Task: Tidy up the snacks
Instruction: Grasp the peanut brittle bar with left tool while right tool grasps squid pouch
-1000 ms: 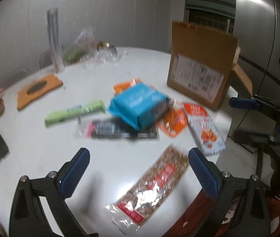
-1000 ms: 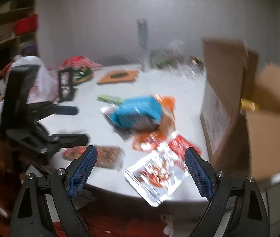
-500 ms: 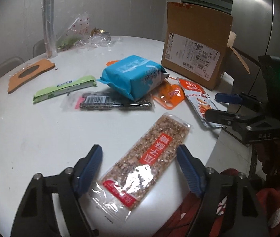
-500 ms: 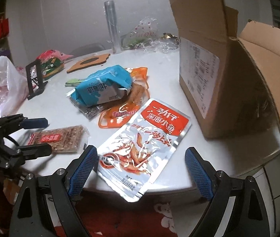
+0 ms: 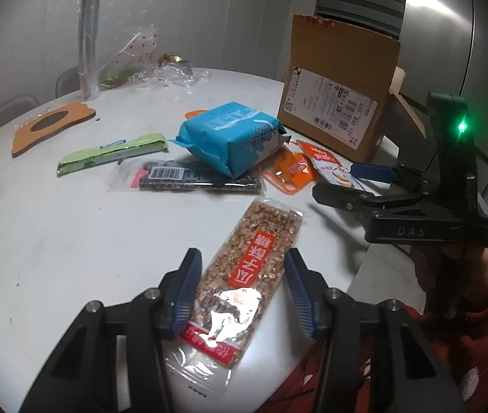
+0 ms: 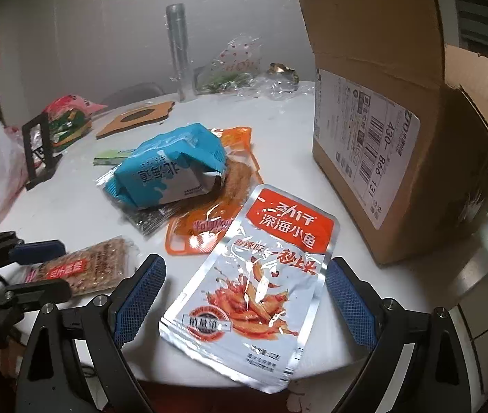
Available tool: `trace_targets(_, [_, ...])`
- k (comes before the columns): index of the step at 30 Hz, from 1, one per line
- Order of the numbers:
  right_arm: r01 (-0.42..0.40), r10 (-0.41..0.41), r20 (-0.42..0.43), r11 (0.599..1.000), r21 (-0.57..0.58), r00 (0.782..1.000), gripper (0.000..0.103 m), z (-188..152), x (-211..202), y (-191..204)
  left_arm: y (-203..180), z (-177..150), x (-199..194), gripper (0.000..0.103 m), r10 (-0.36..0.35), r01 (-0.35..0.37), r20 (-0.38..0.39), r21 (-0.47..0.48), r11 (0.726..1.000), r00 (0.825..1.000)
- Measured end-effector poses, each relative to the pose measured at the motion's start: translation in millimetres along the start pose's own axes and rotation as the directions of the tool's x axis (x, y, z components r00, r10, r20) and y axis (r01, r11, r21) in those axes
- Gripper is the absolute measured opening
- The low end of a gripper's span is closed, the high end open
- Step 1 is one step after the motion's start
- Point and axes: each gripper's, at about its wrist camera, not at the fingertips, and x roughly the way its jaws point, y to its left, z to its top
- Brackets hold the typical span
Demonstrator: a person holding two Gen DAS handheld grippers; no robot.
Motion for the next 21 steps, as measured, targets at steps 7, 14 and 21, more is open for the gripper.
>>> trace_targets(7, [0.007,-0.007,0.019,1.0,0.013,1.0,0.069,1,-1,-8,5,1,0,0.041,-0.003,0.003,0.006,-0.024,1.0,1.0])
trace_targets(14, [-0.019,0.02,0.016,0.997,-0.074,1.0,0.066,-5,-7,-15,6,2,2,0.041,-0.002,0.002,0.005,-0.028,1.0,1.0])
trace_targets(21, [0.016,-0.014,0.029,0.996,-0.092,0.999,0.077,-12,-12,-21,5,3,4,0.041,0.003,-0.003,0.005,-0.033,0.999,1.0])
